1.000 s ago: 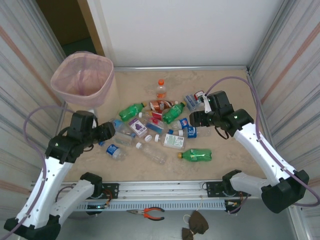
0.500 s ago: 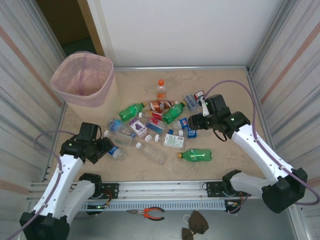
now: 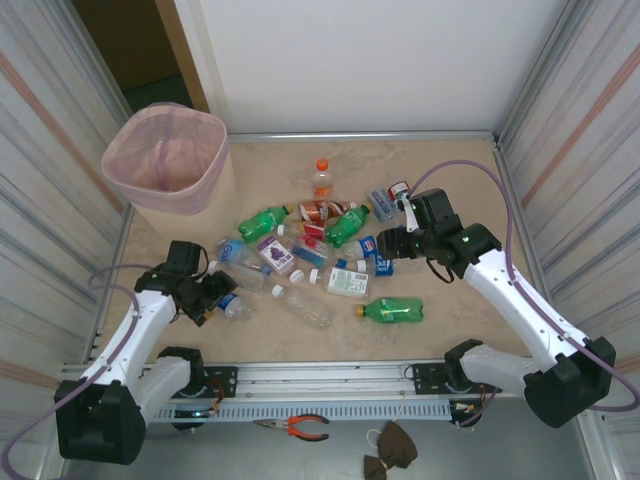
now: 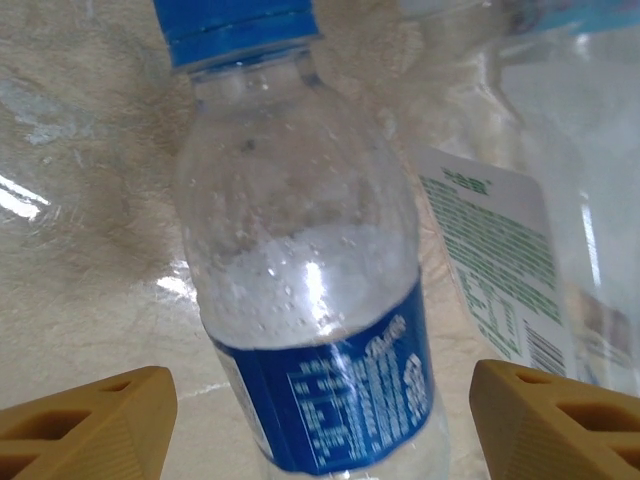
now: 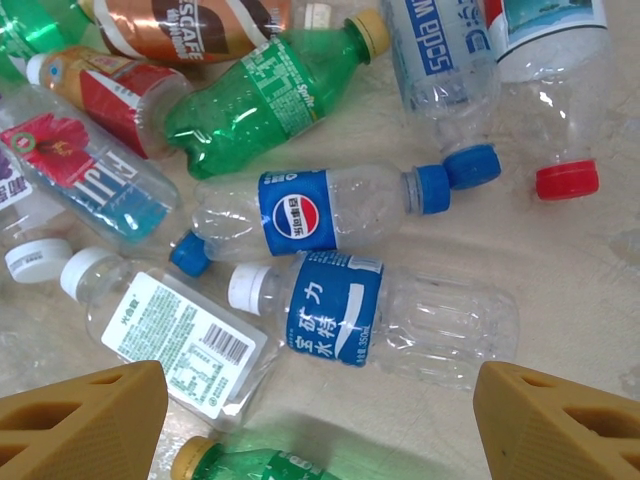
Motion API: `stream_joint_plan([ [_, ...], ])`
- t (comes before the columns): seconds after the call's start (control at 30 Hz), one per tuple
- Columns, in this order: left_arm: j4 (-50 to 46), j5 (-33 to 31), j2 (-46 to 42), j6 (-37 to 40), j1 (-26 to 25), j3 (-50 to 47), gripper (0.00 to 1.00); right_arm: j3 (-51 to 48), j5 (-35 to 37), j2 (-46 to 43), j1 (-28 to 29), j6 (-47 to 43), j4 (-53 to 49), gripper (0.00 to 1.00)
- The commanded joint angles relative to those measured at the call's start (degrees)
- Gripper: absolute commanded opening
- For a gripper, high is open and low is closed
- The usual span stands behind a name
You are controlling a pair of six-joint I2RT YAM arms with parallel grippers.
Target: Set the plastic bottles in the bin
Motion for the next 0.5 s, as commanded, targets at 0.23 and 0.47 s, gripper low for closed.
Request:
stream_joint_plan([
  [0.23, 7.5, 3.3, 3.7, -1.7, 1.9, -4.7, 0.7, 0.3, 2.2, -1.3, 0.5, 1.1, -0.2, 0.79],
  [0.47, 7.0, 2.5, 2.8, -1.3, 2.3, -5.1, 0.61, 0.0, 2.5, -2.7, 0.5, 1.3, -0.5, 0.79],
])
